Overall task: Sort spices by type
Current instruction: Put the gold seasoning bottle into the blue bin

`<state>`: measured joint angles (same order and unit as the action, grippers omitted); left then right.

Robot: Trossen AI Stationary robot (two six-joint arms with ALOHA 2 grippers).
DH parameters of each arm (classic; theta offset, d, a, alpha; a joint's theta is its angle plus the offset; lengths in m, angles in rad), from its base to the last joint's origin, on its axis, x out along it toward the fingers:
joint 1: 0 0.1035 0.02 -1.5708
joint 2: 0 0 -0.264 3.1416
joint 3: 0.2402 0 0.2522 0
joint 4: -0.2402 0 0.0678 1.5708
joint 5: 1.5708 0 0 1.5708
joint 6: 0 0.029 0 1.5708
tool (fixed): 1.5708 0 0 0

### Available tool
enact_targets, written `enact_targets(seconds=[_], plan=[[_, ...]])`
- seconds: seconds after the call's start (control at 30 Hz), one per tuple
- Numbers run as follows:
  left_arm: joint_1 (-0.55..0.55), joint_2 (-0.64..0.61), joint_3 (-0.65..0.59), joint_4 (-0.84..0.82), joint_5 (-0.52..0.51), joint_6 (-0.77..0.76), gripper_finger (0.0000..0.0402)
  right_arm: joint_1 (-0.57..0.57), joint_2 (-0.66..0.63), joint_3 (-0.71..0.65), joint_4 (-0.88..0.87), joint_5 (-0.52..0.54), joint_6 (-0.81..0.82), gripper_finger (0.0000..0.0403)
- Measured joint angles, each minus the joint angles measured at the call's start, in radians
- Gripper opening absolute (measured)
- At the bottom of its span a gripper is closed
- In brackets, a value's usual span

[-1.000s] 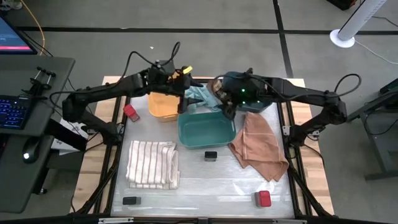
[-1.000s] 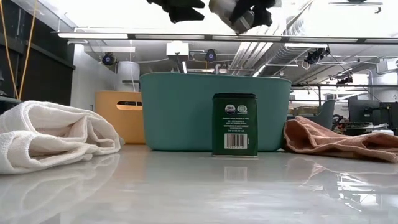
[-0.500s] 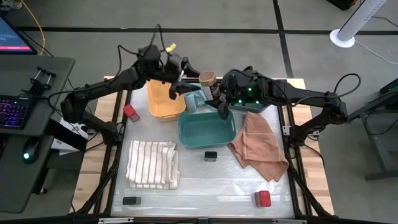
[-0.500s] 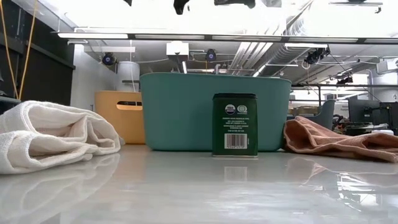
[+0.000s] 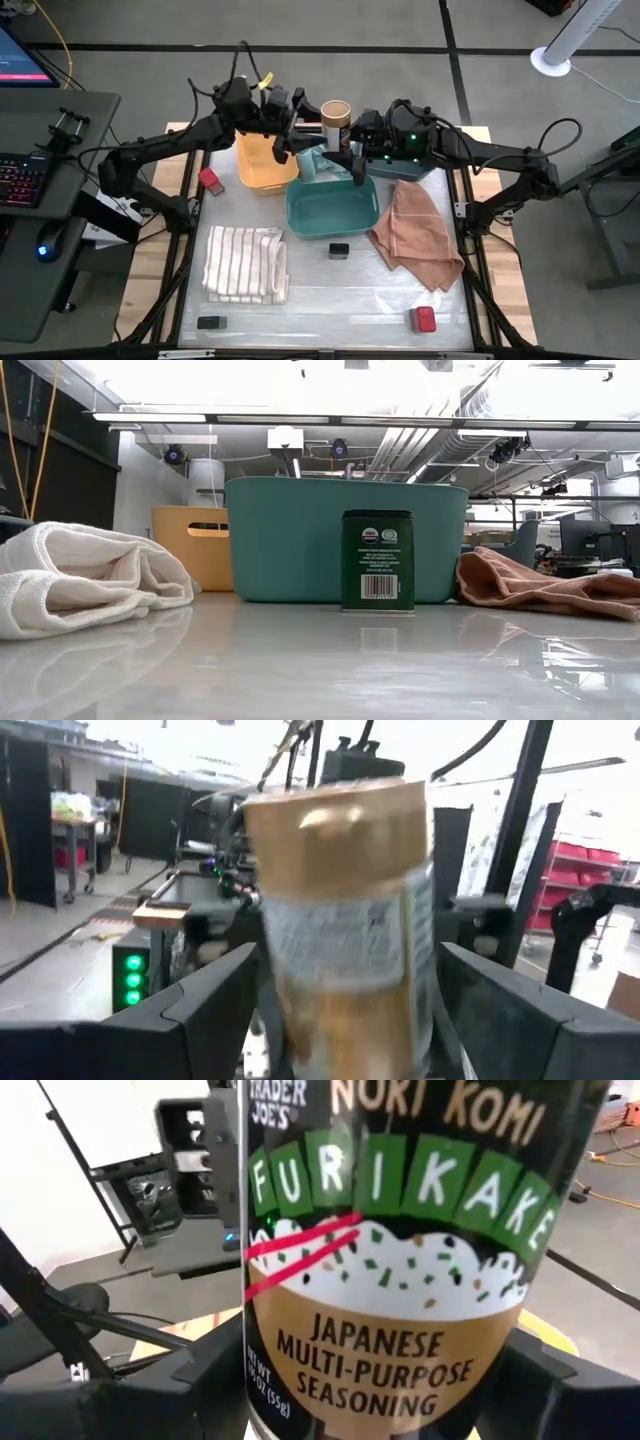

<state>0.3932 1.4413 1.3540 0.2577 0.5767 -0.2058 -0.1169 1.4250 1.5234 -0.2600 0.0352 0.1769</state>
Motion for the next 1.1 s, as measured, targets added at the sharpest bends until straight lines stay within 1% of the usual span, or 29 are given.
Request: enact_targets(seconds=[0.17, 0.3, 0.7, 0.83, 0.93, 1.0, 1.1], plan=[[-0.037, 0.018, 0.001, 0.012, -0.019, -0.005, 0.0290, 0.000, 0.011, -0.001, 0.057, -0.021, -0.015, 0.0274], [-0.053, 0.030, 0.002, 0.016, -0.016, -0.021, 0.0290, 0.001, 0.011, -0.001, 0.066, -0.029, -0.021, 0.0274], [-0.057, 0.037, 0.002, 0.040, -0.018, -0.065, 0.0286, 0.000, 0.015, -0.001, 0.100, -0.047, -0.025, 0.0274], [-0.060, 0.037, 0.002, 0.039, -0.017, -0.064, 0.0271, 0.000, 0.015, -0.001, 0.102, -0.047, -0.025, 0.0274], [-0.064, 0.037, 0.001, 0.038, -0.029, -0.054, 0.0243, 0.000, 0.015, -0.001, 0.101, -0.052, -0.027, 0.0275], [-0.065, 0.037, 0.001, 0.043, -0.029, -0.051, 0.0228, 0.000, 0.015, -0.001, 0.101, -0.048, -0.024, 0.0290], [-0.063, 0.039, 0.000, 0.050, -0.042, -0.041, 0.0228, 0.000, 0.015, -0.001, 0.098, -0.038, -0.018, 0.0326]])
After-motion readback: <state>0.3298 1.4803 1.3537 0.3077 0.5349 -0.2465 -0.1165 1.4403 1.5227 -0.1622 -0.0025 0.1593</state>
